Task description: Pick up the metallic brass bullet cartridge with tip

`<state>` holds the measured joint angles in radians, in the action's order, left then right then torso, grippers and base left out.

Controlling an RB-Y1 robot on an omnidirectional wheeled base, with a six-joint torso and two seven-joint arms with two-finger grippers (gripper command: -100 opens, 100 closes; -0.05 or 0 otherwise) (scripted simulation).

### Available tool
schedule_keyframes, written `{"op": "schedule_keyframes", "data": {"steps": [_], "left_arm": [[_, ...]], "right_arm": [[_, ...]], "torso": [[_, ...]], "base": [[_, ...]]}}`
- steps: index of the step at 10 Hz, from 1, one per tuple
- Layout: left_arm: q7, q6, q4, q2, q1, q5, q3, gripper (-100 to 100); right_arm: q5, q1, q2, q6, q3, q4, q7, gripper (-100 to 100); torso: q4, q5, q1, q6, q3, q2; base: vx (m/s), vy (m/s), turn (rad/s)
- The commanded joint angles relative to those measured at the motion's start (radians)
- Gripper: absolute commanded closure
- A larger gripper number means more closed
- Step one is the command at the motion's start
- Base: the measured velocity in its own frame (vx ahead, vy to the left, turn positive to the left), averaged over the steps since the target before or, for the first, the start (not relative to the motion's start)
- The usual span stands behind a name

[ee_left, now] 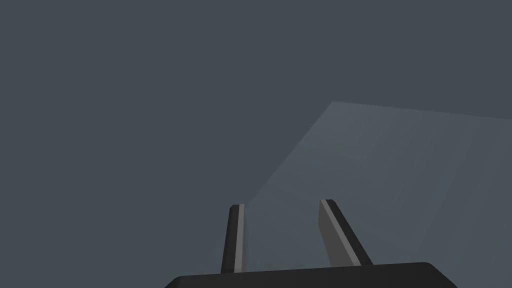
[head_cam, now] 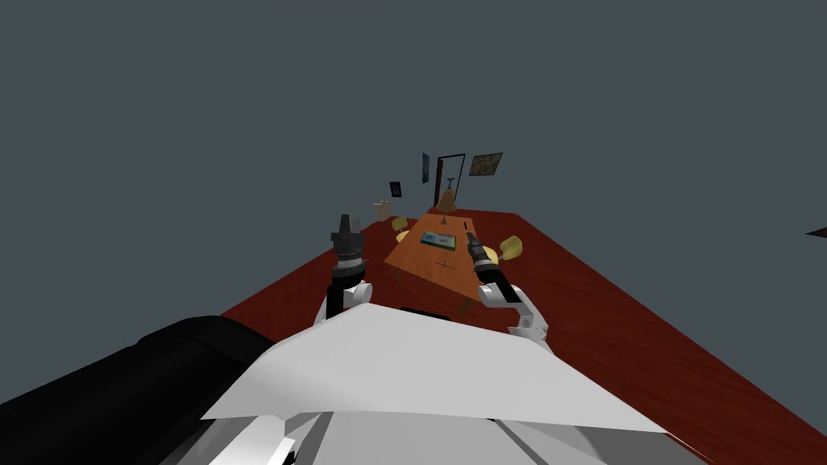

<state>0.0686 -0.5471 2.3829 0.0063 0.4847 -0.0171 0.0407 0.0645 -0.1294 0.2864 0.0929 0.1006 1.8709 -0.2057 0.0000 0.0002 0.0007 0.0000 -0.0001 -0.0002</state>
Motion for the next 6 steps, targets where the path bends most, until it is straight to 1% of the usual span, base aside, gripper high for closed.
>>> {"op": "schedule_keyframes", "data": {"steps": [1,2,3,4,5,6], "left_arm": [[0.0,0.0,0.0,0.0,0.0,0.0,0.0,0],[0.0,0.0,0.0,0.0,0.0,0.0,0.0,0],[0.0,0.0,0.0,0.0,0.0,0.0,0.0,0],[0.0,0.0,0.0,0.0,0.0,0.0,0.0,0],[0.0,0.0,0.0,0.0,0.0,0.0,0.0,0],[0.0,0.0,0.0,0.0,0.0,0.0,0.0,0]], "right_arm": [[0.01,0.013,0.012,-0.014,0.003,-0.049,-0.02,-100],[0.028,0.046,0.03,-0.054,0.009,-0.081,-0.057,-100],[0.028,0.046,0.03,-0.054,0.009,-0.104,-0.057,-100],[0.045,0.08,0.047,-0.095,0.014,-0.134,-0.094,-100],[0.045,0.08,0.047,-0.096,0.014,-0.152,-0.094,-100],[0.062,0.114,0.064,-0.139,0.019,-0.188,-0.132,-100]], "torso": [[0.0,0.0,0.0,0.0,0.0,0.0],[0.0,0.0,0.0,0.001,0.0,0.0],[0.0,0.0,0.0,0.0,0.0,0.0],[0.0,0.0,0.0,0.001,0.0,0.0],[0.0,0.0,0.0,0.0,0.0,0.0],[0.0,0.0,0.0,0.001,0.0,0.0]], "base": [[-0.003,0.007,0.091],[-0.004,0.014,0.196],[-0.004,0.006,0.093],[-0.005,0.013,0.172],[-0.002,0.007,0.091],[0.0,0.013,0.16]]}}
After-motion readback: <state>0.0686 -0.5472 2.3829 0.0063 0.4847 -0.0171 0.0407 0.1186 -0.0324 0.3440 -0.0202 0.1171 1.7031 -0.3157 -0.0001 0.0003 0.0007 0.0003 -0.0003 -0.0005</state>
